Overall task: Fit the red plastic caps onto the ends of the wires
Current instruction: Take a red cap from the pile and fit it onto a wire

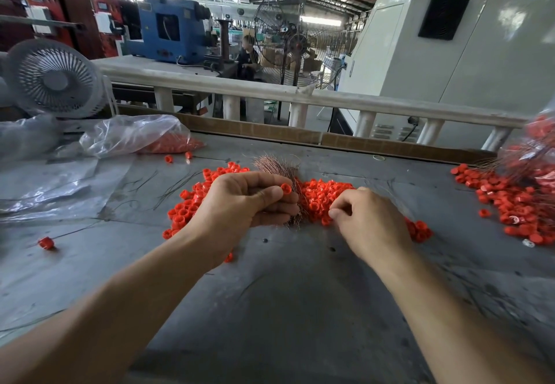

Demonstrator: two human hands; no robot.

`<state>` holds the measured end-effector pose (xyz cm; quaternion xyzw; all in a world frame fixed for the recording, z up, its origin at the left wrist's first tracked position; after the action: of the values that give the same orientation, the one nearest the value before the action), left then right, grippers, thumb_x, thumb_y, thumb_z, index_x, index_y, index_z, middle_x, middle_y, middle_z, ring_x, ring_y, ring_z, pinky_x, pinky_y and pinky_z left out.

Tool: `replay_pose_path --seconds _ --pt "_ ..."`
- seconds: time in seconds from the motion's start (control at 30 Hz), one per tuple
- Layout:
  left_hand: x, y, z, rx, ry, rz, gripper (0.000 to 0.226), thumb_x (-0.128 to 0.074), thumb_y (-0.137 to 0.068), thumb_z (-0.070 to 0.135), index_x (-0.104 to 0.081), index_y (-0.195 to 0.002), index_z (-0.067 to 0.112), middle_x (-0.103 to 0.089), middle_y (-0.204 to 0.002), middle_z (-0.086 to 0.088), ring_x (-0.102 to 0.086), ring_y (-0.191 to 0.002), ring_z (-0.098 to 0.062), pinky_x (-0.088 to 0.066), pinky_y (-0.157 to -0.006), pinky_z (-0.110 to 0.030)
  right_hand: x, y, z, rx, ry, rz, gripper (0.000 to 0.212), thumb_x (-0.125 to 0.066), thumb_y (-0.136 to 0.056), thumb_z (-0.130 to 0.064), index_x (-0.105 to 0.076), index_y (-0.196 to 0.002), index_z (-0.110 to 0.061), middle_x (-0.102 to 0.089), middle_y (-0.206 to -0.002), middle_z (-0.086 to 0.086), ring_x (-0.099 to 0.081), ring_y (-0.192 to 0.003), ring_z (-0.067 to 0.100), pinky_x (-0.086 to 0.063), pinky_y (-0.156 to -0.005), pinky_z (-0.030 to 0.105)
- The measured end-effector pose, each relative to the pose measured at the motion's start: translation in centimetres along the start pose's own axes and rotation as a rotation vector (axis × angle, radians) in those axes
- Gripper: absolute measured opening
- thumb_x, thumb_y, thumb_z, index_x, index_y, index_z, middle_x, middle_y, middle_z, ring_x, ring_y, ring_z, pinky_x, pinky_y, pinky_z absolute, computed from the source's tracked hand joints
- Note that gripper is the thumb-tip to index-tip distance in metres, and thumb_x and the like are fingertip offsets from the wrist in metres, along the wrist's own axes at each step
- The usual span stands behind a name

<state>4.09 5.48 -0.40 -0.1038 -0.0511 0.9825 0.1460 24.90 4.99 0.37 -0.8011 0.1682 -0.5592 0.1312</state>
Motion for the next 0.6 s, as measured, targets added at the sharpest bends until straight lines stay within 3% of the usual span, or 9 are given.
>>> replay_pose_path --seconds 0.13,0.2,0.3,0.6 --pt "0.1 -0.1 -0.1 -0.003 -0.022 -0.001 0.019 -0.058 -0.097 -0.002 -0.069 -0.112 0.0 -0.077 -0.099 -0.019 -0.076 -0.094 -0.03 -0.064 -0.078 -0.034 0.8 0.2 0.2 -0.068 -0.498 0.062 0.012 -0.071 -0.093 -0.024 -0.073 -0.081 -0.026 -0.072 -0.072 -0.008 -0.067 -0.069 0.012 -0.055 -0.066 0.033" --pt "0.1 -0.1 -0.2 -0.007 -0.029 -0.001 0.019 -0.058 -0.097 -0.002 -0.07 -0.111 0.001 -0.077 -0.099 -0.018 -0.076 -0.094 -0.03 -0.064 -0.079 -0.035 0.6 0.5 -0.4 -0.095 -0.734 0.023 0.011 -0.073 -0.093 -0.023 -0.074 -0.083 -0.025 -0.075 -0.075 -0.003 -0.066 -0.064 0.01 -0.055 -0.059 0.033" --pt "-0.1 -0.1 -0.3 -0.01 -0.035 -0.004 0.018 -0.059 -0.096 -0.001 -0.072 -0.108 0.004 -0.078 -0.098 -0.018 -0.076 -0.094 -0.03 -0.064 -0.08 -0.036 0.5 0.8 -1.3 -0.082 -0.957 -0.02 0.006 -0.075 -0.092 -0.015 -0.077 -0.088 -0.02 -0.076 -0.079 0.004 -0.063 -0.062 0.007 -0.051 -0.053 0.023" --pt "-0.3 0.0 -0.1 0.0 -0.018 0.009 0.019 -0.059 -0.097 -0.001 -0.072 -0.109 0.003 -0.077 -0.095 -0.019 -0.077 -0.092 -0.028 -0.063 -0.074 -0.03 0.0 1.3 -3.2 -0.012 -1.005 -0.079 0.022 -0.076 -0.088 -0.004 -0.079 -0.086 -0.025 -0.075 -0.075 -0.004 -0.066 -0.067 0.005 -0.056 -0.059 0.024"
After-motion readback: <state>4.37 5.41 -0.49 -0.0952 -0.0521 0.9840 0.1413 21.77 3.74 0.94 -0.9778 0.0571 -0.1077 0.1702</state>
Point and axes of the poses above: each hand's wrist, its own y-axis away from the middle knuckle, its own x-axis out of the back of the hand, z = x × y, the point moved 8 cm from there along -y, towards the middle knuckle
